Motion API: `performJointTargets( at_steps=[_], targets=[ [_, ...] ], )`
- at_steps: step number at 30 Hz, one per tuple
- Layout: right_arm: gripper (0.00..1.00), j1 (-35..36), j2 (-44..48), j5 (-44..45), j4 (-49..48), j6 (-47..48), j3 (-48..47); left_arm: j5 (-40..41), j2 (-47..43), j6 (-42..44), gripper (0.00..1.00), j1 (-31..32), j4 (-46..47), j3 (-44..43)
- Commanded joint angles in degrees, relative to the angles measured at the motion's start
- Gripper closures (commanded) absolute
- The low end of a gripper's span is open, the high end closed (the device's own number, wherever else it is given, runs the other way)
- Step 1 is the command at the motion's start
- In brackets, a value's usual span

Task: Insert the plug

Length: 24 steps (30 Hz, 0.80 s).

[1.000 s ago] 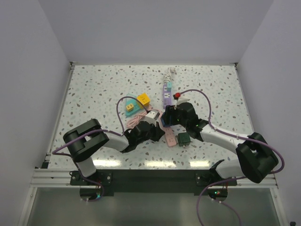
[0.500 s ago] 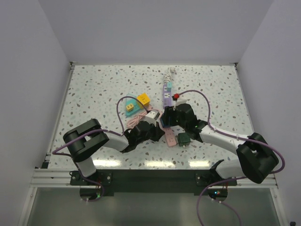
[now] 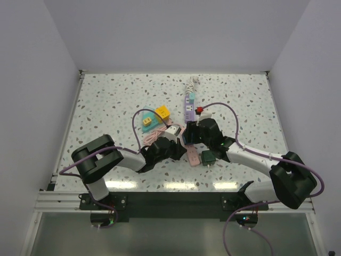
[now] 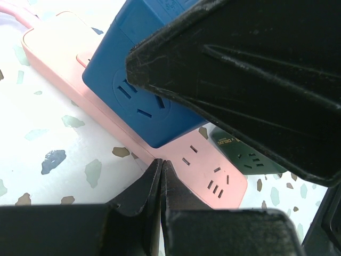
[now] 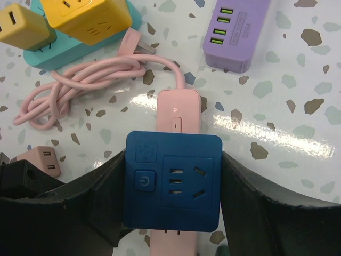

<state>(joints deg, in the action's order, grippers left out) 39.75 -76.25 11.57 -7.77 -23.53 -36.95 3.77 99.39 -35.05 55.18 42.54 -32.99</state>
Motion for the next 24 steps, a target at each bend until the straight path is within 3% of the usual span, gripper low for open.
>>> performJointTargets(
  at_steps=[1,24],
  targets=[
    [1.0,0.2,0.4,2.8,4.4,0.1,-0.1,-0.6,1.6,2.2,0.95,0.0,-5.8,1.3],
    [1.0,3.1,-3.6,12.0,4.6,-0.6,-0.9,-1.0,1.2,2.8,0.98,0.0,-6.1,1.6]
  ],
)
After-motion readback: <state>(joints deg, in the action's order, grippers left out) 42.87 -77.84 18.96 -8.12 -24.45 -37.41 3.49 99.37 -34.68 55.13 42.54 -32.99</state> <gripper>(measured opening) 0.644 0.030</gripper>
